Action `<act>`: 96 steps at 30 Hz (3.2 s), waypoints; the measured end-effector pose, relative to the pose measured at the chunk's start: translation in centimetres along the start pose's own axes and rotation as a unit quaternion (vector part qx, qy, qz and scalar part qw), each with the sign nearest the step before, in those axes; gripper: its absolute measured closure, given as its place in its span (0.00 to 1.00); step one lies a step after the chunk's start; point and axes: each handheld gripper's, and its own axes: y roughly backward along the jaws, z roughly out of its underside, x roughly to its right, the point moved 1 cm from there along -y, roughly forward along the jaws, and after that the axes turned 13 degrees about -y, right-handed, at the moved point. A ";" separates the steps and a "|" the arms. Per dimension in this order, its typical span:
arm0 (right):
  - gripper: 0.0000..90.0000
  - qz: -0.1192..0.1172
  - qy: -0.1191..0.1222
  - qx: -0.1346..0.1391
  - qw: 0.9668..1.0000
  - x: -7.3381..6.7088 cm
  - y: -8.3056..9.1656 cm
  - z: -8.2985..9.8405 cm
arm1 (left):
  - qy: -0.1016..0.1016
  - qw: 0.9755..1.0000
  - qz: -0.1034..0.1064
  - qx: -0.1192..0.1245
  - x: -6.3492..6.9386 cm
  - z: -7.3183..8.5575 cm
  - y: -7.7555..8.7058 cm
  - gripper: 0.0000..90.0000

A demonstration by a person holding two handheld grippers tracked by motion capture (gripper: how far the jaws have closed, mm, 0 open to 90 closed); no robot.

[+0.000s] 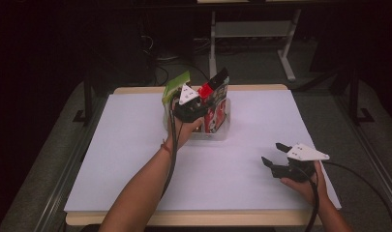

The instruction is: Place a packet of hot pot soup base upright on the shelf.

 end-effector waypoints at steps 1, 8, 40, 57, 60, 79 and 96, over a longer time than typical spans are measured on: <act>0.30 0.000 0.000 0.000 1.000 0.0 0.0 0.0 | -0.004 1.000 0.002 -0.001 0.0 0.0 0.1 0.68; 0.30 0.001 0.001 0.000 1.000 0.0 0.0 0.0 | -0.021 1.000 0.008 -0.010 0.1 0.1 0.9 0.65; 0.30 0.001 0.003 -0.005 1.000 -0.2 -0.1 0.0 | -0.029 0.999 0.021 -0.006 0.1 0.5 2.5 0.68; 0.30 0.002 0.005 -0.010 1.000 -0.3 -0.2 0.0 | -0.054 0.998 0.024 -0.010 0.1 0.5 3.2 0.67; 0.30 0.002 0.005 -0.010 1.000 -0.3 -0.2 0.0 | -0.055 0.998 0.025 -0.011 0.1 0.5 3.3 0.67; 0.30 0.002 0.006 -0.012 1.000 -0.3 -0.3 0.1 | -0.079 0.996 0.030 -0.010 0.3 0.5 5.1 0.61; 0.31 0.001 0.005 -0.012 1.000 -0.2 -0.3 0.1 | -0.095 0.994 0.041 -0.040 0.6 2.0 7.9 0.36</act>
